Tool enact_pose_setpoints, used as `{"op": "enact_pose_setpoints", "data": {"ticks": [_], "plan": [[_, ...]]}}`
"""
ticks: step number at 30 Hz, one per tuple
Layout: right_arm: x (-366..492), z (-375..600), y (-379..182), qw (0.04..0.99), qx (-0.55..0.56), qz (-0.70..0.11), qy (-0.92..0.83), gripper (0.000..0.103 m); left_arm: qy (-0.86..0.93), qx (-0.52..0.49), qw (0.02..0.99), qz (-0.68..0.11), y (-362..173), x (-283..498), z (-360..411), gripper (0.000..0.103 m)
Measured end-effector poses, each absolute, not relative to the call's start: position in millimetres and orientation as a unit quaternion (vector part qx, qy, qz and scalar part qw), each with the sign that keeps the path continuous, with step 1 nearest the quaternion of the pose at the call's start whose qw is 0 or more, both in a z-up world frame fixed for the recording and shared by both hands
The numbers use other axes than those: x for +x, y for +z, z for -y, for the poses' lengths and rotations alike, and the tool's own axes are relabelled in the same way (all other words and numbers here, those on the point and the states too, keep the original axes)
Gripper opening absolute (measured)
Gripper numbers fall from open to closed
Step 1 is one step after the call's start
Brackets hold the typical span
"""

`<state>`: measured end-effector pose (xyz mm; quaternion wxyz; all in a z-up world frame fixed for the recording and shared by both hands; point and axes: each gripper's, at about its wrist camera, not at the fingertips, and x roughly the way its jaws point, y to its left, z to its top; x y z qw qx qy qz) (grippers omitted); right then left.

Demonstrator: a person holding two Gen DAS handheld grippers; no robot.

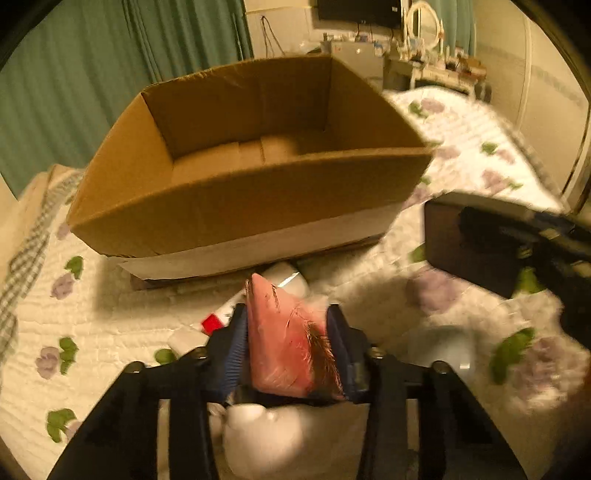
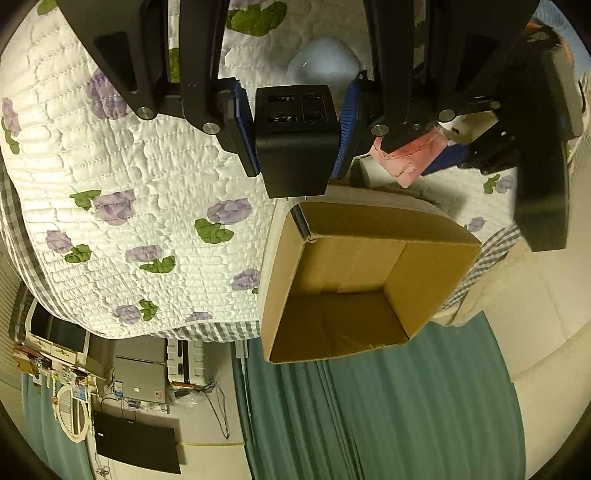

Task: Organize rigid objects
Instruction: 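Carry the card and black case into the cardboard box and open both tools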

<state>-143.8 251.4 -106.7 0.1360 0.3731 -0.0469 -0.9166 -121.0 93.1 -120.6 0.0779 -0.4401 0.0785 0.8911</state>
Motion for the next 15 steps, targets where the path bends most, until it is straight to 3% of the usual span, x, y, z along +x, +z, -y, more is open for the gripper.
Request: {"op": "enact_pose_setpoints", "data": {"ticks": [3,6,9,15], "plan": [[-143,-251,-107,0.134,0.374,0.047,-0.917,0.039,0.883,-0.451,0.120,-0.045,-121,-116,-98,0.033],[-143,-250,-107,0.134,0.375,0.043,-0.916,0.039,0.884,-0.450,0.099,-0.082,-130,-116,-111,0.018],[-142,-249,-108,0.132,0.375,0.039,-0.917,0.039,0.889,-0.440,0.097,-0.083,-127,-114,-113,0.010],[-135,-250,-98,0.123,0.363,0.029,-0.923,0.039,0.906,-0.407,0.086,-0.079,-100,-105,-105,0.010]]}}
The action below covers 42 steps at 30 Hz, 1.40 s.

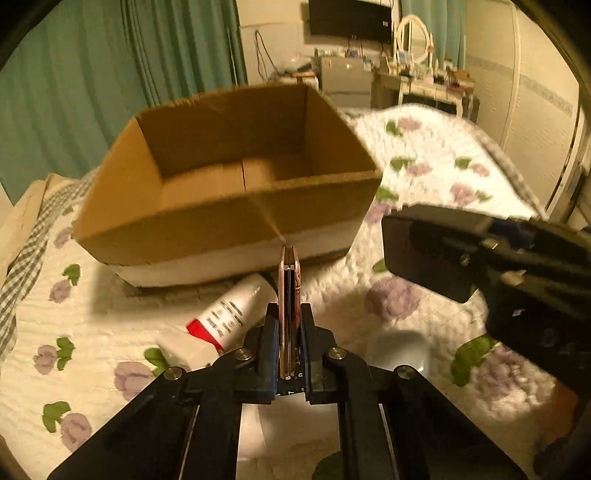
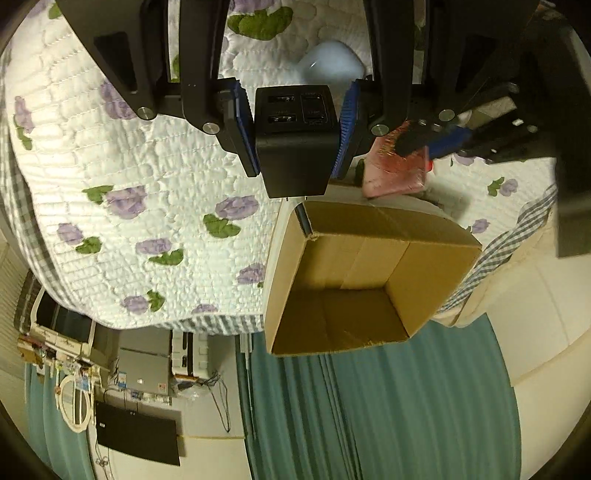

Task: Organize rigid objects
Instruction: 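Carry the card and black case into the cardboard box and open both tools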

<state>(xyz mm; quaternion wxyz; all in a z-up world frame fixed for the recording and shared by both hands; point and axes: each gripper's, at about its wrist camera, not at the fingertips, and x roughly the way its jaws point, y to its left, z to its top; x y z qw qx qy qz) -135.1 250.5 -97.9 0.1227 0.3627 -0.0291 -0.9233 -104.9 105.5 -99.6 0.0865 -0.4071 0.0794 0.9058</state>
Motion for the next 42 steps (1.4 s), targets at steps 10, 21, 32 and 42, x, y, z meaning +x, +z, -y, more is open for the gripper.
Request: {"op": "enact_pose_setpoints", "data": {"ticks": [10,21,32,42], "plan": [[-123,-247,-26,0.127,0.295,0.001,-0.947,0.039,0.940,-0.319,0.113,-0.040,0,-91,-84,0.010],[-195,-214,17,0.150,0.252,-0.015,-0.956,0.039,0.950,-0.300,0.055,-0.071,29,-176,-49,0.010],[-260,-197,-34,0.158,0.297,-0.016,-0.942,0.039,0.923,-0.368,0.050,-0.101,-66,-243,-42,0.010],[-266,-197,-31,0.156,0.294,-0.007,-0.943,0.039,0.936,-0.341,0.063,-0.068,-50,-227,-29,0.057]]}}
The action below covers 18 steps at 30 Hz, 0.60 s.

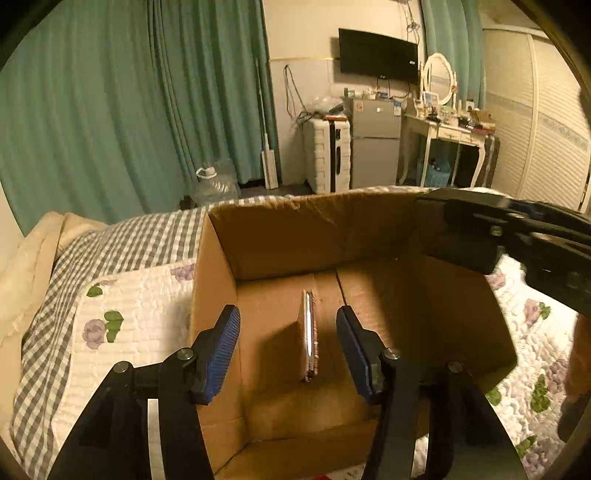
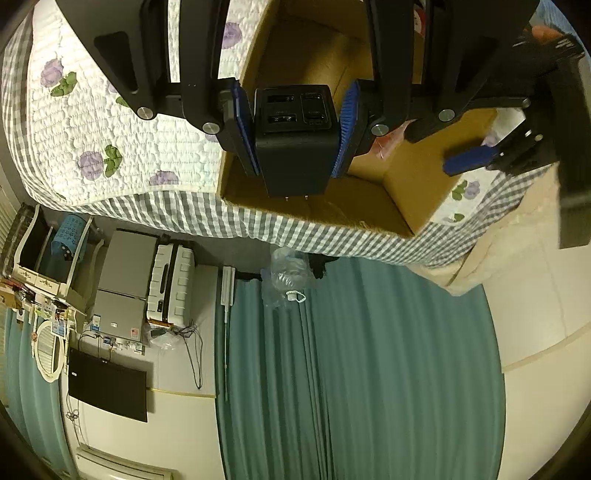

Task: Organize rigid objects
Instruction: 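Carry the card and black case into the cardboard box and open both tools, then grasp the white hair-dryer-like device with the right tool while the left tool reaches for a white charger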

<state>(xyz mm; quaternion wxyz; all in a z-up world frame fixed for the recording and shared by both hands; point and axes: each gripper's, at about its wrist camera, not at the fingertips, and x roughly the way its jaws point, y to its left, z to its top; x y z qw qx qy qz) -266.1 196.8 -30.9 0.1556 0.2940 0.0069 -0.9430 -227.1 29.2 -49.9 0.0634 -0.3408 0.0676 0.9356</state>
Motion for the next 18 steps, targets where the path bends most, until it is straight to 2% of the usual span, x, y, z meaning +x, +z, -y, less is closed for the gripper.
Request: {"op": "enact_pose_setpoints", "data": {"ticks": [6,7,8,9,18], "plan": [[-282,-184,-50,0.154,0.313,-0.020,-0.937,0.041,0.938,-0.334,0.063,-0.058,-44,-217,-24,0.057],[-279,-185,-50,0.149,0.302,-0.019,-0.941,0.054,0.939,-0.333,0.061,-0.058,-44,-214,-23,0.057],[-275,-188,-46,0.150,0.292,-0.016,-0.945,0.073,0.940,-0.332,0.060,-0.057,-43,-211,-25,0.057],[-271,-190,-43,0.154,0.285,-0.013,-0.946,0.077,0.940,-0.332,0.060,-0.055,-41,-208,-25,0.057],[-214,-225,-11,0.136,0.271,-0.009,-0.953,0.081,0.943,-0.321,0.067,-0.050,-19,-160,-22,0.063]]}}
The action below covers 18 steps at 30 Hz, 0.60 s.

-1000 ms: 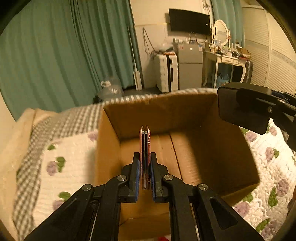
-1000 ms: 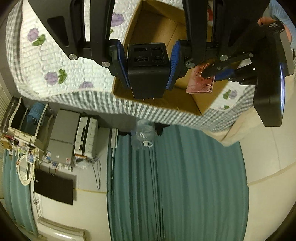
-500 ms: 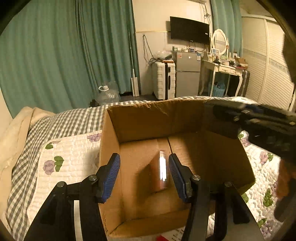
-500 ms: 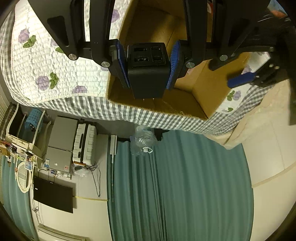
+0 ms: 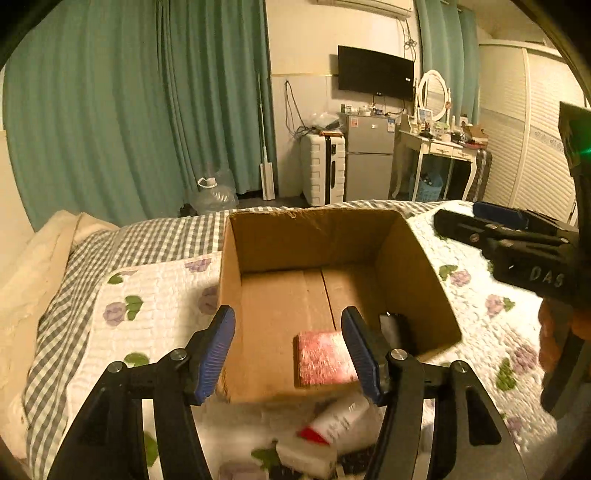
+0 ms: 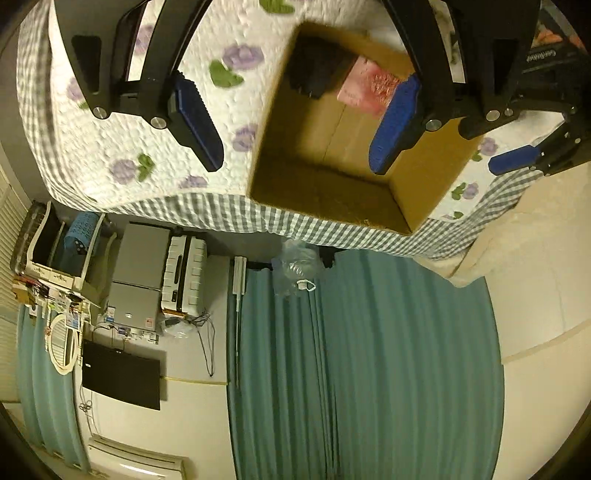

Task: Organize rigid objects
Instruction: 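Grasp the white hair-dryer-like device with the right tool while the left tool reaches for a white charger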

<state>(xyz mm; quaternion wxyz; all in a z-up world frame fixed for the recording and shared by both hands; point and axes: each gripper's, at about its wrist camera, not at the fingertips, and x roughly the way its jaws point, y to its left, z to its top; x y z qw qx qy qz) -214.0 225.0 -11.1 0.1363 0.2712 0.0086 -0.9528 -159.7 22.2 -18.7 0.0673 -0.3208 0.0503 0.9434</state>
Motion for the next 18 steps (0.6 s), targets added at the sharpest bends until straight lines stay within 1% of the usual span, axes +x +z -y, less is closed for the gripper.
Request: {"op": "enact_pose_setpoints", "data": {"ticks": [4,7,13,18], "plan": [[-181,-233,-6,0.134,0.275,-0.019,-0.952,0.081,0.943,-0.322,0.065,-0.046,-18,-129,-14,0.063],[-154,-232,-13,0.136,0.287,-0.029,-0.948,0.081,0.941,-0.331,0.066,-0.037,-27,-109,-7,0.063],[-119,-219,-50,0.158,0.312,-0.040,-0.936,0.081,0.930,-0.359,0.058,-0.054,-62,-85,-5,0.063],[-119,-204,-91,0.176,0.351,-0.052,-0.918,0.081,0.912,-0.400,0.049,-0.077,-103,-77,-2,0.063]]}}
